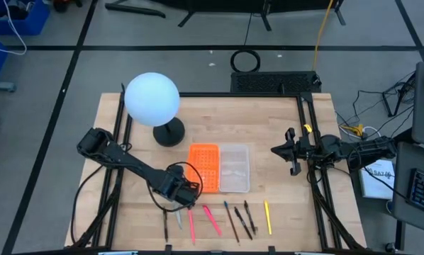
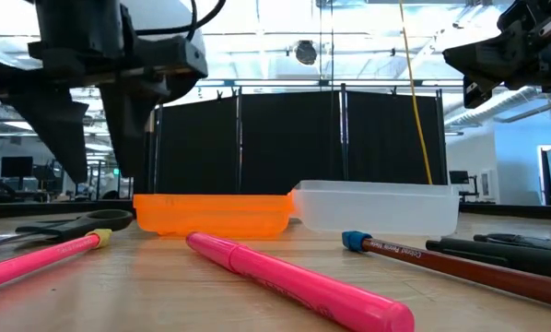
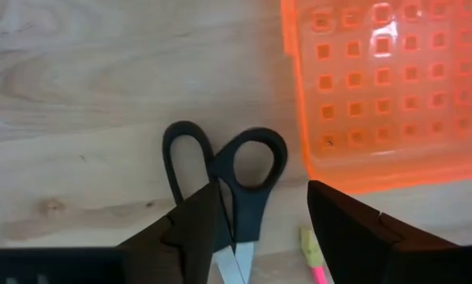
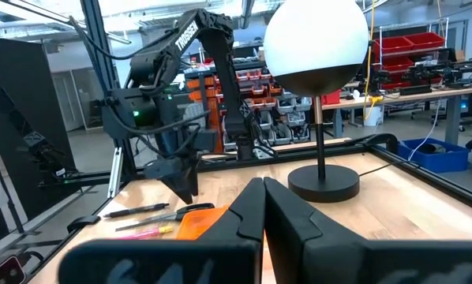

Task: Pick & place school supplies into a supply box
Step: Put the black scissors into the transparent bin

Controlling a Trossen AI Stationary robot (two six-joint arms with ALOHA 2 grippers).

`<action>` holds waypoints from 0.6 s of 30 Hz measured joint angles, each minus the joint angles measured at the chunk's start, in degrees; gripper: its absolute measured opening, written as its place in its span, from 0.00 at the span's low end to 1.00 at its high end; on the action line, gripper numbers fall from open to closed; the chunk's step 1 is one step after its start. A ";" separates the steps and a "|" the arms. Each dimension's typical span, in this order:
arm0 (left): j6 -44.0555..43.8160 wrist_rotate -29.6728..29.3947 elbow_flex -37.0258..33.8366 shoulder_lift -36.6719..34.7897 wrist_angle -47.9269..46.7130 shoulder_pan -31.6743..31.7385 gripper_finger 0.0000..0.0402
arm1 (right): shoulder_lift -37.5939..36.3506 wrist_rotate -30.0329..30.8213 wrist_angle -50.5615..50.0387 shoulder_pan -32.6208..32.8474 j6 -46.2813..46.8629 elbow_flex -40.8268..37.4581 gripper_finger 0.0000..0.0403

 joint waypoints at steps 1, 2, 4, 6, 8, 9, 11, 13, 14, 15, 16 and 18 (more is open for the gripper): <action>-0.10 -0.01 -0.44 -0.02 0.24 -0.09 0.48 | 0.00 -0.02 0.00 0.00 0.02 0.00 0.00; -0.32 0.00 -0.95 -0.02 0.65 -0.08 0.47 | 0.00 -0.02 0.00 0.00 0.01 0.00 0.00; -0.67 0.00 -1.80 0.00 1.76 -0.08 0.45 | -0.01 -0.02 0.00 0.00 0.02 0.00 0.00; -0.70 -0.08 -2.36 -0.02 2.95 -0.08 0.44 | 0.00 -0.02 0.00 0.00 0.02 0.00 0.00; -0.72 -0.13 -2.72 0.00 3.13 -0.08 0.42 | 0.00 -0.02 -0.02 0.00 0.02 0.00 0.00; -0.83 -0.11 -2.97 -0.02 3.11 -0.08 0.42 | 0.00 -0.02 -0.02 0.00 0.02 0.00 0.00; -1.55 -0.08 -3.72 -0.02 3.11 -0.08 0.41 | 0.00 -0.02 -0.04 0.00 0.02 0.00 0.00; -1.88 0.24 -4.38 -0.01 3.54 -0.08 0.40 | 0.00 -0.02 -0.23 0.00 0.02 0.00 0.00; -1.90 0.81 -4.63 0.00 3.74 -0.08 0.40 | 0.00 -0.04 -0.24 0.00 0.02 0.00 0.00; -1.90 1.18 -4.89 -0.02 3.93 -0.08 0.40 | 0.00 -0.03 -0.24 0.00 0.02 0.00 0.00; -1.94 1.26 -5.12 0.01 4.04 -0.08 0.40 | 0.00 -0.03 -0.24 0.01 0.02 0.00 0.00; -2.14 1.14 -5.34 0.86 4.69 -0.08 0.40 | 0.00 -0.02 -0.24 0.00 0.02 0.00 0.00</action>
